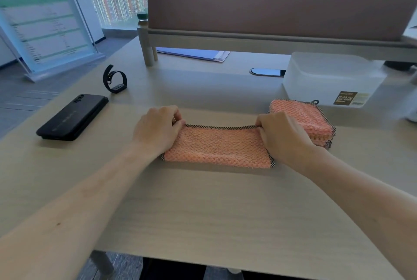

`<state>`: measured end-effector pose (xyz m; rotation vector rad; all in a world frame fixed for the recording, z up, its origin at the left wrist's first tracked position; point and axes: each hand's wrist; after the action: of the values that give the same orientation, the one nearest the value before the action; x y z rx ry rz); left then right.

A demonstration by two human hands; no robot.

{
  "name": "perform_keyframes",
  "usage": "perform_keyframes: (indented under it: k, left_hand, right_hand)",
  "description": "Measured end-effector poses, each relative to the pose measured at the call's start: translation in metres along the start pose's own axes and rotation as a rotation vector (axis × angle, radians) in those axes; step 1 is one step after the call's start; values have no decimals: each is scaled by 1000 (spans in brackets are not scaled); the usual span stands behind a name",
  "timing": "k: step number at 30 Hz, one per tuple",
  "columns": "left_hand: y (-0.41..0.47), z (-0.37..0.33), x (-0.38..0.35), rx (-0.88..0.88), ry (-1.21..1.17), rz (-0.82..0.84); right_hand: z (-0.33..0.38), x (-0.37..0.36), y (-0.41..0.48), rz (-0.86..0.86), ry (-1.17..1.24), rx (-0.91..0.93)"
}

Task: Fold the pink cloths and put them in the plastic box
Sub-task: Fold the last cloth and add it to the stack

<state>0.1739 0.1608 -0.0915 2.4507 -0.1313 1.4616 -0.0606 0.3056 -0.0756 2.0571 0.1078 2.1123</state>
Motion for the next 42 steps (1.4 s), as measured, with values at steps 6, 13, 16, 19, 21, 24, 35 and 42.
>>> perform_keyframes:
  k: [6,13,16,19,21,24,35,42]
  left_hand:
    - [4,-1,-6,-15,58,-24]
    - [7,-10,-4,-140,142,-56]
    - [8,-13,-8,-119,205,-39]
    - [7,-17,-9,-78,313,-37]
    - [4,-19,-5,-78,341,-103]
    - [-8,-32,-4,-216,325,-175]
    - [-29,-35,-37,-237,296,348]
    - [-12,-19,-28,-73,81,178]
  right_hand:
    - [0,-4,0,-3,19,6]
    - [-4,-7,0,-55,47,15]
    - [-4,-9,0,-63,35,27]
    - [-4,-7,-1,-54,23,29]
    - [-1,-2,-2,-30,6,43]
    - [15,10,0,-68,-165,120]
    - [41,-41,-22,173,118,-50]
    - [43,-26,-25,209,111,-76]
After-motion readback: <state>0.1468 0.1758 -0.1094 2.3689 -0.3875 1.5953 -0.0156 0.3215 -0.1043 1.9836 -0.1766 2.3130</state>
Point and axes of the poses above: each hand's wrist, its own y-axis towards the middle knuckle, its own x-axis out of the back of the hand, z = x × y, and after that the axes turned 14 degrees about x, right-handed
